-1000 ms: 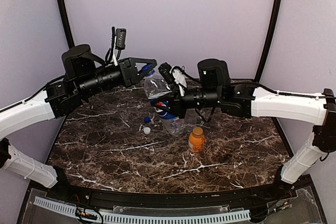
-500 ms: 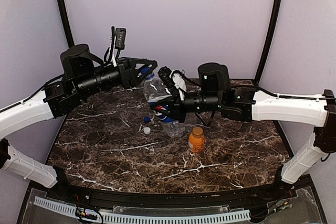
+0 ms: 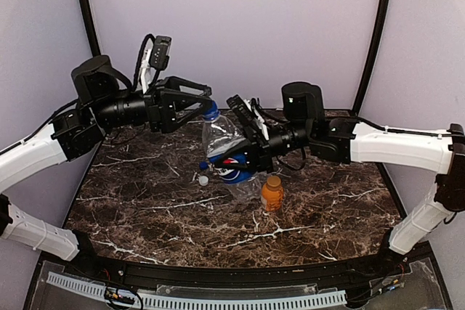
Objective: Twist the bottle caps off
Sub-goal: Unscrew the bottle cap from the plastic bottle, then place the bottle cap at the center of the board, then pass from the right arm to the left, then place the bottle without the bottle cap at the center of the board.
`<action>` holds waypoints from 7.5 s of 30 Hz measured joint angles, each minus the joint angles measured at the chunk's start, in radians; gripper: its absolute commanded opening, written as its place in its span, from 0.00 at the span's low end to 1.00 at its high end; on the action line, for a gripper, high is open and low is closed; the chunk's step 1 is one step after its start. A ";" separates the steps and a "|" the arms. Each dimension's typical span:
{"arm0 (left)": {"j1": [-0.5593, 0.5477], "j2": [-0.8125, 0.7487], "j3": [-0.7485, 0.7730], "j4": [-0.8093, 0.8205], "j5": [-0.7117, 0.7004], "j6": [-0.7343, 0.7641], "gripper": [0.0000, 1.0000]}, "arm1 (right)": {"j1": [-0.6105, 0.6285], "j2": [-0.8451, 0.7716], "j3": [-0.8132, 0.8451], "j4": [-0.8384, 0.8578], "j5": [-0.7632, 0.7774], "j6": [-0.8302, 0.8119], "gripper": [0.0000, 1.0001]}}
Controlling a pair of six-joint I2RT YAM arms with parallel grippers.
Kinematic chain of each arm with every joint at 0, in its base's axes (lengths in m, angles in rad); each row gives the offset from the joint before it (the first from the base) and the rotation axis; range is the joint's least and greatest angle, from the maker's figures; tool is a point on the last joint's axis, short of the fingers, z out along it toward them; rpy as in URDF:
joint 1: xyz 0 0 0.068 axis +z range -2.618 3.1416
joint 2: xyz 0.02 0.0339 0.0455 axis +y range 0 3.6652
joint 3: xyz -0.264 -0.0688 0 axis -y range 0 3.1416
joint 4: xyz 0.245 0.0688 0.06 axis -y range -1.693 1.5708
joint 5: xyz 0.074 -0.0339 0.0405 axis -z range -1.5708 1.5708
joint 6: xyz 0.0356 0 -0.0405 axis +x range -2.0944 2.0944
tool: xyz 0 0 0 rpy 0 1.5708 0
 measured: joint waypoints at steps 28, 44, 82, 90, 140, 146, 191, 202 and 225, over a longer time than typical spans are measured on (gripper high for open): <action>0.003 0.047 0.014 0.072 0.264 -0.035 0.03 | -0.001 0.063 0.066 -0.012 -0.228 0.019 0.08; -0.031 0.027 0.013 -0.026 -0.451 -0.126 0.00 | 0.024 0.029 0.069 -0.040 0.538 0.064 0.06; 0.153 0.311 -0.602 0.350 -0.727 -0.106 0.01 | -0.065 -0.221 -0.123 0.050 0.392 0.131 0.07; 0.175 0.527 -0.602 0.519 -0.727 -0.106 0.03 | -0.066 -0.221 -0.127 0.044 0.390 0.131 0.07; 0.186 -0.159 -0.436 0.208 -0.249 -0.109 0.81 | -0.069 -0.125 -0.127 0.000 0.203 0.079 0.12; 0.159 -0.153 -0.244 0.107 -0.083 -0.125 0.81 | -0.054 -0.073 -0.121 -0.002 0.128 0.058 0.15; -0.011 0.011 0.011 -0.308 -0.273 0.124 0.00 | -0.012 -0.062 -0.067 -0.079 0.186 0.024 0.99; 0.052 0.154 0.076 -0.296 -0.594 0.190 0.00 | -0.042 -0.153 -0.111 -0.080 0.341 0.066 0.98; 0.125 0.724 0.376 -0.154 -0.562 0.306 0.09 | -0.066 -0.336 -0.291 -0.280 0.736 0.143 0.91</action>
